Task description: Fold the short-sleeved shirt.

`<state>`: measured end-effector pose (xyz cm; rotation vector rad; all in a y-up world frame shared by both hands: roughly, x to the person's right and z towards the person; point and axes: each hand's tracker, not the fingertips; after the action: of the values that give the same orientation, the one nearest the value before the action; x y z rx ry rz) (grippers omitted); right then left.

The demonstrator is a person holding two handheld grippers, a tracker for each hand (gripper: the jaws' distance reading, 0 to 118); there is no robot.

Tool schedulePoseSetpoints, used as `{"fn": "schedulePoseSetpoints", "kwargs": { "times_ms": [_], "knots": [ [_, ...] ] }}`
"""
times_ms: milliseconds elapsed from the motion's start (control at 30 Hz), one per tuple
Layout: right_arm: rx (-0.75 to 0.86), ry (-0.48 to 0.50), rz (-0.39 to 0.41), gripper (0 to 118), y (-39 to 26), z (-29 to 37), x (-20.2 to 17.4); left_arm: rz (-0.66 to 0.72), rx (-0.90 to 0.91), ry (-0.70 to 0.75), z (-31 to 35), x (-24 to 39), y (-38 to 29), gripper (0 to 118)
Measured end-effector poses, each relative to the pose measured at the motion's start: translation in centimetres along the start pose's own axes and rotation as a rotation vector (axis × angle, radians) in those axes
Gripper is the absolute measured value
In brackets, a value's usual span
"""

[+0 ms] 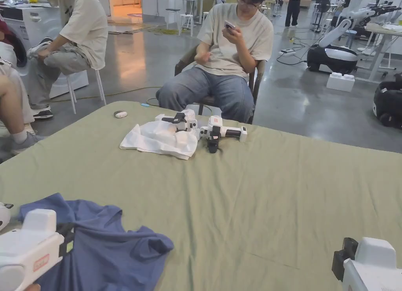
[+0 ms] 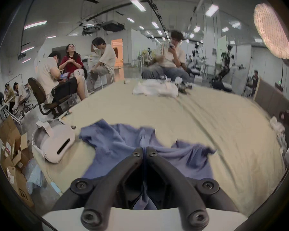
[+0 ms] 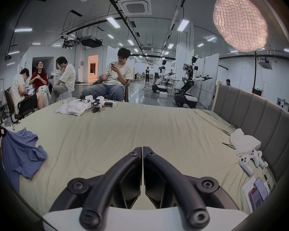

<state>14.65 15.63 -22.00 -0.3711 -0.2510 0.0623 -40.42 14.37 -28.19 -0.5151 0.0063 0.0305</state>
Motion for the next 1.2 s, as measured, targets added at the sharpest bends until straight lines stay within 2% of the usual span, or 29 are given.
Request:
{"fn": "schedulePoseSetpoints", "kwargs": {
  "times_ms": [67, 200, 333, 767, 933, 1200],
  "knots": [
    [0.011, -0.005, -0.002, 0, 0.4, 0.2, 0.4, 0.02, 0.057, -0.006, 1.3, 0.0, 2.1, 0],
    [0.031, -0.015, -0.006, 0, 1.1, 0.7, 1.1, -0.019, 0.143, -0.044, 2.8, 0.7, 6.3, 0],
    [0.056, -0.026, -0.022, 0, 1.6, 1.4, 2.2, -0.086, 0.222, -0.111, 4.7, 3.9, 10.7, 0],
    [0.107, -0.112, -0.081, 0, 1.8, 4.4, 7.8, -0.185, 0.38, -0.507, 9.5, 22.6, 19.0, 0],
    [0.116, -0.169, -0.108, 0, 1.5, 5.8, 10.7, -0.215, 0.341, -0.654, 8.7, 31.2, 18.6, 0],
    [0.092, -0.255, -0.142, 0, -0.2, 7.4, 14.9, -0.301, 0.128, -0.841, 6.4, 43.5, 10.2, 0]
  ]
}}
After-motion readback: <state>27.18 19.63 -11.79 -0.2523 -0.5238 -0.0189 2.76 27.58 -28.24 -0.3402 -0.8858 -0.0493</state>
